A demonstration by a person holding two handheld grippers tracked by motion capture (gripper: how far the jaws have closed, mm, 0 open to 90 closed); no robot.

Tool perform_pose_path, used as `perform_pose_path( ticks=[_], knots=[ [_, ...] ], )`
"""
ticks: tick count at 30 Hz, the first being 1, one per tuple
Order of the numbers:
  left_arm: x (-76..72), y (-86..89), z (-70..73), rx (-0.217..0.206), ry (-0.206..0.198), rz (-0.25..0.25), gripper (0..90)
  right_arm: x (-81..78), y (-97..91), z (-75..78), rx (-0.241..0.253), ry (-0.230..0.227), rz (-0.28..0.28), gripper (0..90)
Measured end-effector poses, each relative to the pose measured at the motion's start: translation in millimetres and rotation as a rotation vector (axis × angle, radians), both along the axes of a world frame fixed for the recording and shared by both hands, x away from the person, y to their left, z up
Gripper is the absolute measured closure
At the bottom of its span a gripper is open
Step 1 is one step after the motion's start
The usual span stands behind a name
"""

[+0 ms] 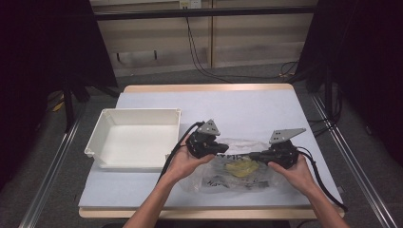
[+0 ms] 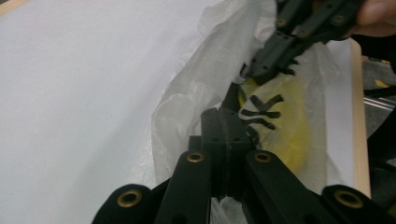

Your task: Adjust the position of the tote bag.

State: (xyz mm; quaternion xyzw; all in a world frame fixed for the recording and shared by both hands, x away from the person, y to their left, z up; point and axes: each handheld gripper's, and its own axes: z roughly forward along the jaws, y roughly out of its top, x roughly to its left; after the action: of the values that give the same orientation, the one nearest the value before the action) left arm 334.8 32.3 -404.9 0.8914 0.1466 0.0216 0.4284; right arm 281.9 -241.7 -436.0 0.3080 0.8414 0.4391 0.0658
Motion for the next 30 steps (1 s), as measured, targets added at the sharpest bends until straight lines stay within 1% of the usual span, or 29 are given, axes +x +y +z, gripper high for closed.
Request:
perform_pose_path(
  ticks=[2, 3, 4, 5, 7, 8, 9, 11, 12, 13, 14, 15, 16, 17, 18, 19, 20, 22, 23, 25, 26, 27, 28, 29, 30],
  knots=[
    [1.3, -1.6, -2.2, 0.007, 0.002, -0.002, 90.0, -4.2, 2.0, -1.9, 0.001, 0.009, 0.010, 90.0],
    [1.3, -2.0, -2.3, 0.018, 0.002, -0.002, 90.0, -6.4, 3.2, -1.7, -0.004, 0.007, 0.014, 90.0],
    [1.4, -3.0, -4.0, 0.018, 0.002, -0.004, 90.0, -7.8, 4.2, -1.4, 0.001, 0.008, 0.022, 90.0],
    [1.7, -3.4, -4.3, 0.033, 0.002, -0.010, 90.0, -10.2, 5.6, -1.2, 0.002, 0.010, 0.035, 90.0],
    [1.7, -4.2, -5.6, 0.047, -0.004, -0.016, 90.0, -14.1, 6.8, -1.6, -0.002, 0.013, 0.049, 90.0],
    [0.8, -4.2, -6.0, 0.054, -0.005, -0.016, 90.0, -16.6, 7.1, -1.4, -0.002, 0.017, 0.056, 90.0],
    [0.0, -4.2, -6.9, 0.051, 0.001, -0.016, 90.0, -19.1, 7.2, -1.7, -0.004, 0.014, 0.064, 90.0],
    [-2.3, -3.1, -9.6, 0.071, 0.001, -0.023, 90.0, -24.5, 6.1, -3.8, 0.003, 0.021, 0.073, 90.0],
    [-2.8, -0.7, -11.3, 0.084, 0.002, -0.030, 90.0, -27.5, 5.3, -5.7, -0.003, 0.024, 0.076, 90.0],
    [-4.0, 1.0, -12.5, 0.089, 0.003, -0.022, 90.0, -30.6, 4.1, -8.3, -0.014, 0.031, 0.076, 90.0],
    [-4.8, 2.5, -14.4, 0.078, 0.008, -0.016, 90.0, -32.5, 2.7, -9.9, -0.014, 0.034, 0.081, 90.0],
    [-5.4, 4.0, -15.4, 0.081, 0.012, -0.011, 90.0, -34.5, 1.5, -11.4, -0.013, 0.041, 0.082, 90.0],
    [-6.7, 6.5, -16.6, 0.090, 0.007, -0.007, 90.0, -35.7, 0.3, -12.4, -0.016, 0.043, 0.083, 90.0],
    [-6.8, 8.1, -18.1, 0.078, 0.010, -0.011, 90.0, -37.6, -1.2, -13.8, -0.016, 0.047, 0.078, 90.0],
    [-6.7, 11.1, -19.3, 0.086, 0.008, -0.017, 90.0, -38.6, -1.9, -14.7, -0.016, 0.050, 0.077, 90.0],
    [-7.2, 13.7, -20.8, 0.088, 0.005, -0.002, 90.0, -39.7, -2.1, -15.9, -0.014, 0.049, 0.074, 90.0],
    [-6.8, 17.0, -22.6, 0.073, 0.012, 0.003, 90.0, -40.4, -2.0, -18.1, -0.012, 0.053, 0.079, 90.0],
    [-6.1, 22.9, -24.7, 0.042, 0.031, 0.025, 90.0, -41.9, -1.1, -23.7, -0.031, 0.067, 0.085, 90.0],
    [-5.5, 25.4, -24.6, 0.043, 0.028, 0.029, 90.0, -42.6, -1.0, -27.0, -0.037, 0.075, 0.085, 90.0],
    [-2.8, 28.0, -24.1, 0.039, 0.025, 0.045, 90.0, -44.1, -1.5, -33.0, -0.051, 0.086, 0.085, 90.0],
    [-0.7, 28.4, -24.0, 0.047, 0.026, 0.048, 90.0, -44.9, -2.2, -35.2, -0.048, 0.099, 0.083, 90.0],
    [0.6, 27.6, -25.0, 0.035, 0.031, 0.058, 90.0, -45.4, -2.5, -37.6, -0.053, 0.102, 0.083, 90.0],
    [3.2, 27.3, -26.3, 0.039, 0.039, 0.070, 90.0, -45.8, -2.7, -39.6, -0.054, 0.103, 0.081, 90.0],
    [5.7, 27.1, -27.8, 0.043, 0.047, 0.078, 90.0, -46.8, -2.8, -42.2, -0.059, 0.115, 0.083, 90.0],
    [7.4, 26.8, -29.3, 0.038, 0.048, 0.080, 90.0, -48.0, -2.1, -44.3, -0.065, 0.122, 0.087, 90.0]
  ],
)
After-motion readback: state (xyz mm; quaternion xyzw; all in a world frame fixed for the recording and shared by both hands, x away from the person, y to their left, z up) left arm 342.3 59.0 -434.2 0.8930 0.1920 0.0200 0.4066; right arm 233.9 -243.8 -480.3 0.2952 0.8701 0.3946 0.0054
